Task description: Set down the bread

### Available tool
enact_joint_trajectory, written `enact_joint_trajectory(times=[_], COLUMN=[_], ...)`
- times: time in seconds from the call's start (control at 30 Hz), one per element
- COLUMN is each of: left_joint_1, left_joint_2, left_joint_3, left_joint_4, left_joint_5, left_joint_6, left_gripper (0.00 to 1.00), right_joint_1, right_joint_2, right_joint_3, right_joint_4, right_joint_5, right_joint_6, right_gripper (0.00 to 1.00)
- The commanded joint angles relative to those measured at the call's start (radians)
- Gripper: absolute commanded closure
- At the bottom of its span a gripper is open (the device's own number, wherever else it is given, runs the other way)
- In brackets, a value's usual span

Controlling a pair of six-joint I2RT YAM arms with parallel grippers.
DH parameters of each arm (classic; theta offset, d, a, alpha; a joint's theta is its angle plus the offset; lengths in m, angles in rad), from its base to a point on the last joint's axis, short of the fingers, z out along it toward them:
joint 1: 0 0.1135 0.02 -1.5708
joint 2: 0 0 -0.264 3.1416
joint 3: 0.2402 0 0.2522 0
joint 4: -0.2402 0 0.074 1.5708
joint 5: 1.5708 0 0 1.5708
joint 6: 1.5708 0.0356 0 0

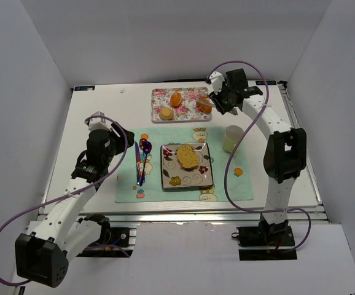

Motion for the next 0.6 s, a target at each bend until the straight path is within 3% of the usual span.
enact_joint_trajectory(times=[0.0,0.57], left_joint_1=[0.003,0.003], left_joint_2=[0.005,0.052], left_joint_3=[0.009,0.016], left_joint_4=[0.023,0.050], left_joint_5=[0.015,0.029], left_joint_6=[-0.010,-0.012], left_gripper=[0.29,0.29], right_joint_1=[0.002,-0.009], right_joint_2=[0.033,0.075], right_joint_3=[0.057,0.029], right_joint_4=[0.061,0.107], right_joint_5=[0.054,0.092], right_joint_6=[0.048,0.043], right_gripper=[0.56,0.52])
